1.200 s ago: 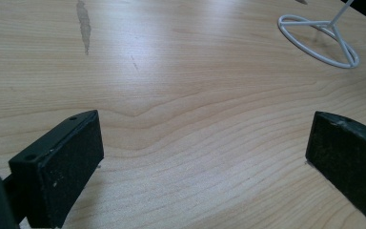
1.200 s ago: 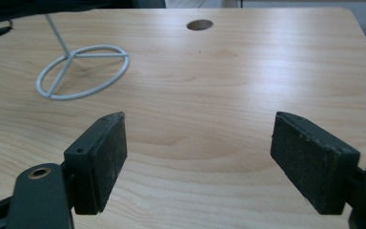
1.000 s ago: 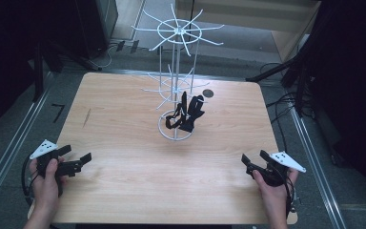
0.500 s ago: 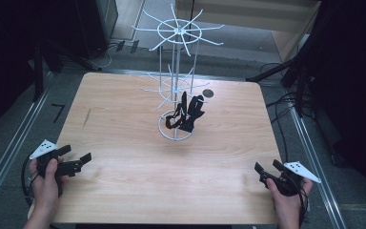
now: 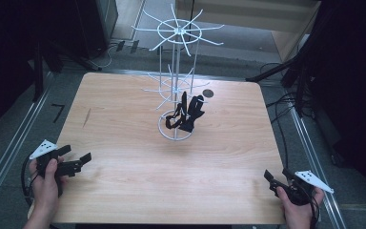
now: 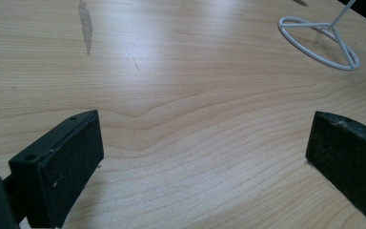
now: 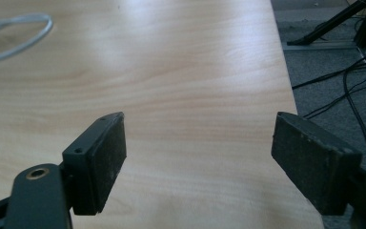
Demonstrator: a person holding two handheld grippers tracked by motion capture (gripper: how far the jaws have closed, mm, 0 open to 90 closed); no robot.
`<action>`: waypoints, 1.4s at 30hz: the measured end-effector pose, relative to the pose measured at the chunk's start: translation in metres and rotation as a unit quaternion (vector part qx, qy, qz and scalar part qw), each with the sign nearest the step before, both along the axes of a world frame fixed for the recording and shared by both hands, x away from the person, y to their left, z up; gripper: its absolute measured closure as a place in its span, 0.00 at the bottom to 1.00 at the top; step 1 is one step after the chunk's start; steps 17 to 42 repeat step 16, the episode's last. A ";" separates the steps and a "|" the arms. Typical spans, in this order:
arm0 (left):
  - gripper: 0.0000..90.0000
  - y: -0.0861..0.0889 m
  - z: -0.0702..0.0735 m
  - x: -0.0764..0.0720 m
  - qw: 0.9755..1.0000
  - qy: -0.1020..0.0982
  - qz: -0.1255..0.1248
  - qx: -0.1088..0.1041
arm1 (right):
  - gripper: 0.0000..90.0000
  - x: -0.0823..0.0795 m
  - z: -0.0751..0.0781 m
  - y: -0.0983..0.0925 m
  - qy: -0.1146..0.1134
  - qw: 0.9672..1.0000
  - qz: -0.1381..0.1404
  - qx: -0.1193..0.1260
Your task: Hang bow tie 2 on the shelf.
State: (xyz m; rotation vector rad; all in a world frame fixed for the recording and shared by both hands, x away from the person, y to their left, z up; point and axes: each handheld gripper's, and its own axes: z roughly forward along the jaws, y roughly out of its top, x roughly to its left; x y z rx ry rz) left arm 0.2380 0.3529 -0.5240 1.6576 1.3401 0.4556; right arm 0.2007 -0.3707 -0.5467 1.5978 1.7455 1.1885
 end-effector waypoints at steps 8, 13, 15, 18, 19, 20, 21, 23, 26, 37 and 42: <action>0.00 0.001 0.000 0.001 1.000 0.000 -0.001 -0.001 | 0.22 -0.008 -0.001 -0.008 0.001 1.000 -0.008 0.014; 0.00 0.000 0.000 0.001 1.000 0.000 -0.002 -0.001 | 0.22 -0.008 -0.001 -0.004 0.005 1.000 -0.003 0.011; 0.00 0.000 0.000 0.002 1.000 0.001 -0.003 0.001 | 0.22 -0.007 0.000 -0.002 0.003 1.000 -0.002 0.007; 0.00 0.000 0.000 0.002 1.000 0.002 -0.002 0.002 | 0.22 -0.007 0.000 -0.001 0.001 1.000 0.002 0.006; 0.00 0.000 0.000 0.002 1.000 0.002 -0.002 0.002 | 0.22 -0.007 0.000 -0.001 0.001 1.000 0.002 0.006; 0.00 0.000 0.000 0.002 1.000 0.002 -0.002 0.002 | 0.22 -0.007 0.000 -0.001 0.001 1.000 0.002 0.006; 0.00 0.000 0.000 0.002 1.000 0.002 -0.002 0.002 | 0.22 -0.007 0.000 -0.001 0.001 1.000 0.002 0.006; 0.00 0.000 0.000 0.002 1.000 0.002 -0.002 0.002 | 0.22 -0.007 0.000 -0.001 0.001 1.000 0.002 0.006; 0.00 0.000 0.000 0.002 1.000 0.002 -0.002 0.002 | 0.22 -0.007 0.000 -0.001 0.001 1.000 0.002 0.006; 0.00 0.000 0.000 0.002 1.000 0.002 -0.002 0.002 | 0.22 -0.007 0.000 -0.001 0.001 1.000 0.002 0.006; 0.00 0.000 0.000 0.002 1.000 0.002 -0.002 0.002 | 0.22 -0.007 0.000 -0.001 0.001 1.000 0.002 0.006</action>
